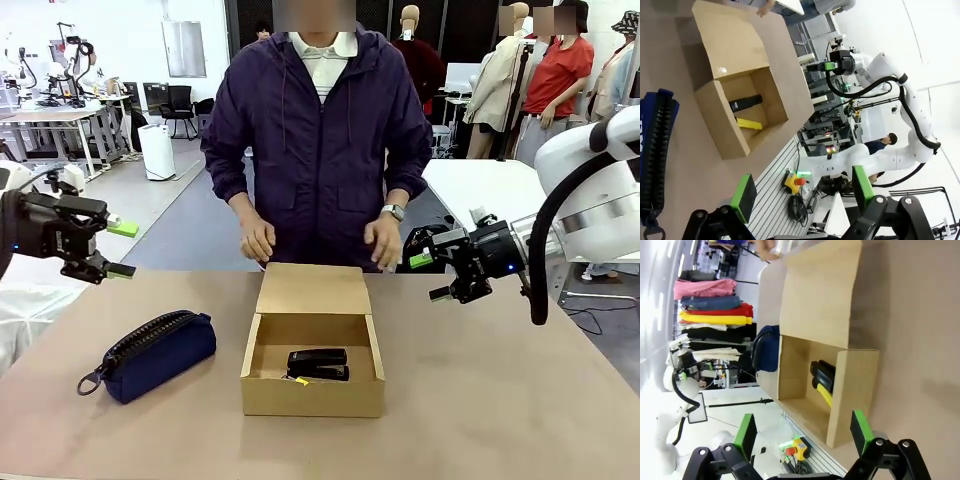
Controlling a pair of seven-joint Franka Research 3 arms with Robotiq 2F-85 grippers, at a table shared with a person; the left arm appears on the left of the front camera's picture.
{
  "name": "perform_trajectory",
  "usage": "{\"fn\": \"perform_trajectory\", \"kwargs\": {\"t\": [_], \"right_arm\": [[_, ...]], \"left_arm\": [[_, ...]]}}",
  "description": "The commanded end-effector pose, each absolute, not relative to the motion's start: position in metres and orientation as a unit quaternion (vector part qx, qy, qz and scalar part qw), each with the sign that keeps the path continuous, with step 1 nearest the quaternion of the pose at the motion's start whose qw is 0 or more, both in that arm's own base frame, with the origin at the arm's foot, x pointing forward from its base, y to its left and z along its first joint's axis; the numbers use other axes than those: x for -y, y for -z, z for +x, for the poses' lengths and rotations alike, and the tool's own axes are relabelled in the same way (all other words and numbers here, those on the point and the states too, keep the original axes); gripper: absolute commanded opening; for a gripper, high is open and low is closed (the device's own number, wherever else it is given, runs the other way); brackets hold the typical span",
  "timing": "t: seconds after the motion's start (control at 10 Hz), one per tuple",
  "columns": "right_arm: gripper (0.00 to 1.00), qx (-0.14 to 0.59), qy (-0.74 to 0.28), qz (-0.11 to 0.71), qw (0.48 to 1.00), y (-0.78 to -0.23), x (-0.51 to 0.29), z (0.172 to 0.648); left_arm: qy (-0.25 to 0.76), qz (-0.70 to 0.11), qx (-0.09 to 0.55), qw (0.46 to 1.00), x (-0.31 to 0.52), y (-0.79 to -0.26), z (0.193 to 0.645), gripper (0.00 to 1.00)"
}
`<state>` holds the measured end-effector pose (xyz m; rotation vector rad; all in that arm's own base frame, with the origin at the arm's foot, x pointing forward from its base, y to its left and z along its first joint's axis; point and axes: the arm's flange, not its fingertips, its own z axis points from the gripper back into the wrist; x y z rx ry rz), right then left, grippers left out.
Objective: Pack the items into the box.
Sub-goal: Close the Mailer Box.
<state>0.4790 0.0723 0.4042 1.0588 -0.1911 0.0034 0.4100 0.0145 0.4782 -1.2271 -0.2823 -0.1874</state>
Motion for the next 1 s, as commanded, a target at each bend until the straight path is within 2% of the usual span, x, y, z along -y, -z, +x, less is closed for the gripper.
{"fn": "perform_trajectory", "kwargs": {"t": [0.0,0.1,0.3,0.4,0.6,0.8,0.9], "right_arm": [[1.00,0.091,0.004,0.499,0.862,-0.398,-0.071,0.483],[1.00,0.087,0.015,0.509,0.856,-0.395,-0.070,0.502],[1.00,0.046,-0.003,0.502,0.864,-0.386,-0.075,0.530],[1.00,0.024,-0.023,0.504,0.863,-0.379,-0.081,0.543],[1.00,-0.002,-0.017,0.519,0.855,-0.358,-0.087,0.575],[1.00,-0.007,-0.010,0.543,0.839,-0.336,-0.094,0.606],[1.00,-0.005,-0.002,0.564,0.826,-0.326,-0.096,0.620]], "left_arm": [[0.086,-0.572,0.126,0.806,-0.011,-0.473,0.411,1.00],[0.061,-0.570,0.084,0.815,0.011,-0.463,0.465,1.00],[0.063,-0.605,0.007,0.794,0.072,-0.435,0.547,1.00],[0.036,-0.574,0.027,0.818,0.094,-0.418,0.567,1.00],[0.015,-0.560,-0.013,0.829,0.130,-0.372,0.583,1.00],[0.020,-0.538,-0.051,0.841,0.145,-0.336,0.580,1.00],[0.026,-0.533,-0.039,0.845,0.146,-0.329,0.574,1.00]]}}
